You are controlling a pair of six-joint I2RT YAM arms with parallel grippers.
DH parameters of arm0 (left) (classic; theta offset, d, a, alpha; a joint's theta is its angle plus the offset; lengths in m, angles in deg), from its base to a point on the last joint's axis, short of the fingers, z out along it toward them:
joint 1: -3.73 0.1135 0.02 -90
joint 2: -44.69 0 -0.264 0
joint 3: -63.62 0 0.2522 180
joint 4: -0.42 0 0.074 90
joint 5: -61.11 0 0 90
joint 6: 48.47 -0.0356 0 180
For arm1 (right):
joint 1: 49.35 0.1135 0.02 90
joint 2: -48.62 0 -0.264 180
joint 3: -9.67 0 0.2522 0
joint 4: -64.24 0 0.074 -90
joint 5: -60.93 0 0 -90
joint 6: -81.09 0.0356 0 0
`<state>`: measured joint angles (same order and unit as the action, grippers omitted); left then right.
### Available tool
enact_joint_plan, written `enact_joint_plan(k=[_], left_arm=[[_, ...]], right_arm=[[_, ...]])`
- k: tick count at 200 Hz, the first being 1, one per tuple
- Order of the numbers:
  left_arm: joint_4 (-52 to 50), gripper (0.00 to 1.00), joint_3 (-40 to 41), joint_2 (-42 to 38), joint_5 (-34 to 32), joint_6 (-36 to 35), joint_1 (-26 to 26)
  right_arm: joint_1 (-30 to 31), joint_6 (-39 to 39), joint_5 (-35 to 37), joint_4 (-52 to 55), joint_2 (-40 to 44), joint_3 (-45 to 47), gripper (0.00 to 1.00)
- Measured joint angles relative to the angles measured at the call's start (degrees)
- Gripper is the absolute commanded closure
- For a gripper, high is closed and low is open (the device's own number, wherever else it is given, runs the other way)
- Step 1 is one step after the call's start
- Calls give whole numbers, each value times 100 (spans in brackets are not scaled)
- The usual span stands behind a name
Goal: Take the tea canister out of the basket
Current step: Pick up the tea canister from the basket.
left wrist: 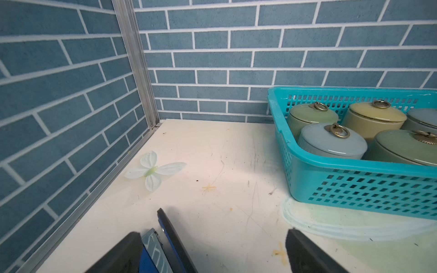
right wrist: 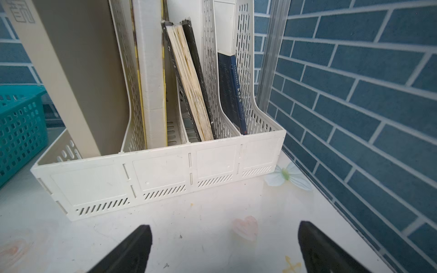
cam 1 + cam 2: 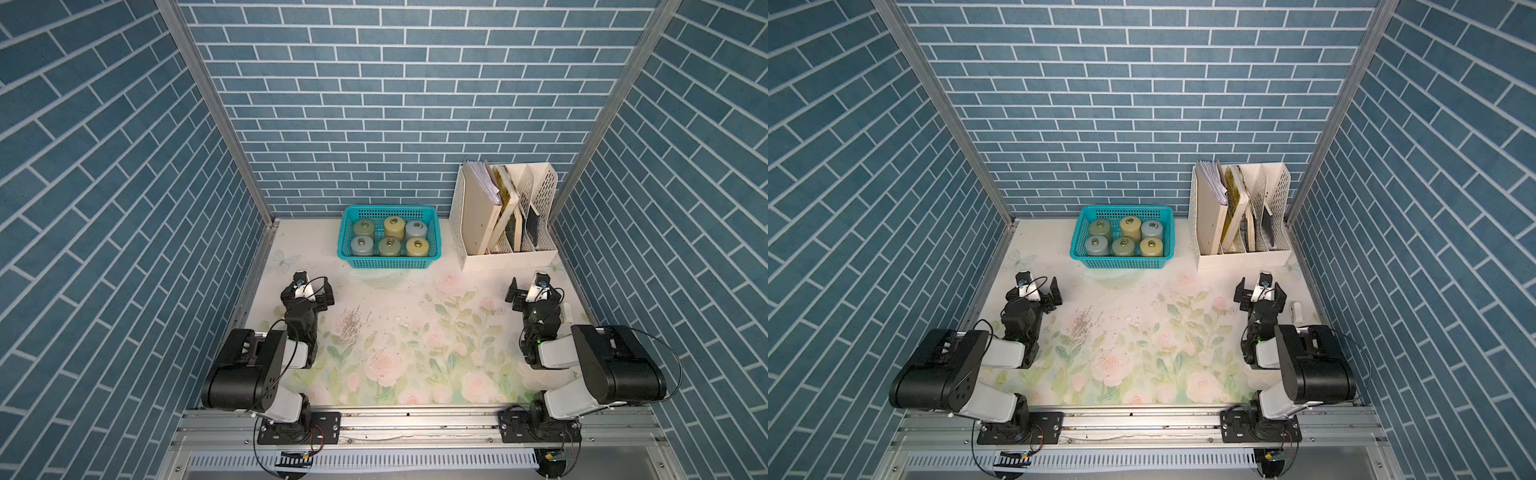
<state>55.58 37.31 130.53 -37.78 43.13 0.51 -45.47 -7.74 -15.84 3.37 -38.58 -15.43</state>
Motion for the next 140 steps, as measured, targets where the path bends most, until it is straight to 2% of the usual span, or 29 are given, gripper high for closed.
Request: enact_joint_plan(k=[140], left_arm=[[-105, 0, -44, -17, 2, -2, 0]], right_arm=[[20, -4, 11, 20, 9, -4, 0]])
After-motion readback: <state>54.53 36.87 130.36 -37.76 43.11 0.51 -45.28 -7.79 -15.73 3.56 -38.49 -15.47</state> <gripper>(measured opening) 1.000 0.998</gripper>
